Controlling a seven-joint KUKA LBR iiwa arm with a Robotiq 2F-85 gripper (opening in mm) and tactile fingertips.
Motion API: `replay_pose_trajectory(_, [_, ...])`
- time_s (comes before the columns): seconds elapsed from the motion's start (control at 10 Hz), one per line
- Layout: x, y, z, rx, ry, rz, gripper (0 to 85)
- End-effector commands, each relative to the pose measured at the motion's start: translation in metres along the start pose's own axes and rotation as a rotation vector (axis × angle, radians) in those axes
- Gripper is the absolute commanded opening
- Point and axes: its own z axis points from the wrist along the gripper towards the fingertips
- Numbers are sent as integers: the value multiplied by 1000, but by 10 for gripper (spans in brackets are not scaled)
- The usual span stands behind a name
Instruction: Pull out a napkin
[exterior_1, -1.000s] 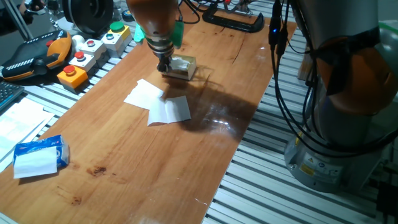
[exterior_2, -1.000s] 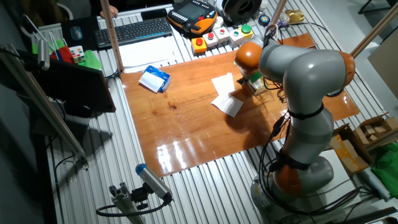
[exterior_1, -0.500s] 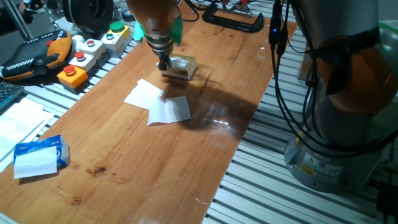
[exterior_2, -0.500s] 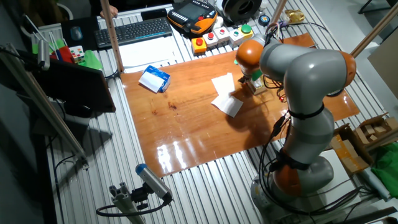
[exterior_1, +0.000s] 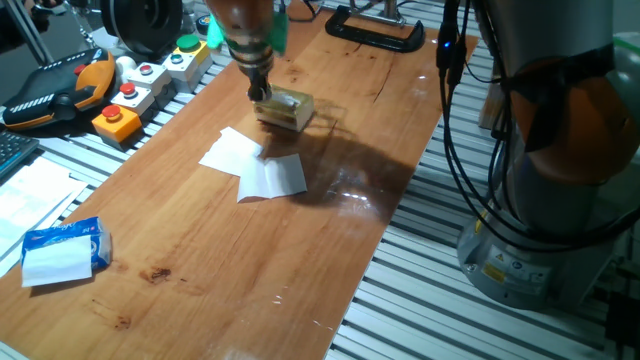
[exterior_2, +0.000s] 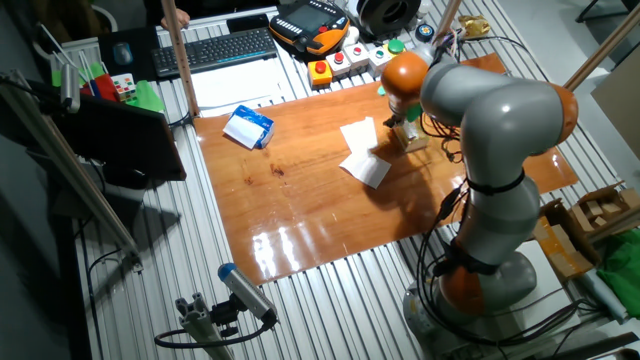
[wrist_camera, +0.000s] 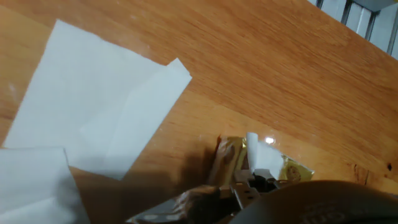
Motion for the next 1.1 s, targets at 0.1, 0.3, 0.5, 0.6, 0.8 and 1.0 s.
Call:
replay_pose_trajectory(0.1, [-1, -3, -30, -18, 13, 14, 7])
replay_pose_trajectory(0.3, [-1, 0, -57, -62, 24, 59, 7])
replay_pose_trajectory(0.5, [-1, 4, -76, -93, 34, 93, 7])
replay_pose_trajectory(0.6, [-2, 6, -87, -116, 45, 116, 7])
replay_pose_trajectory(0.8, [-2, 10, -104, -157, 63, 158, 7])
replay_pose_trajectory(1.0, [-2, 20, -120, -209, 94, 227, 7])
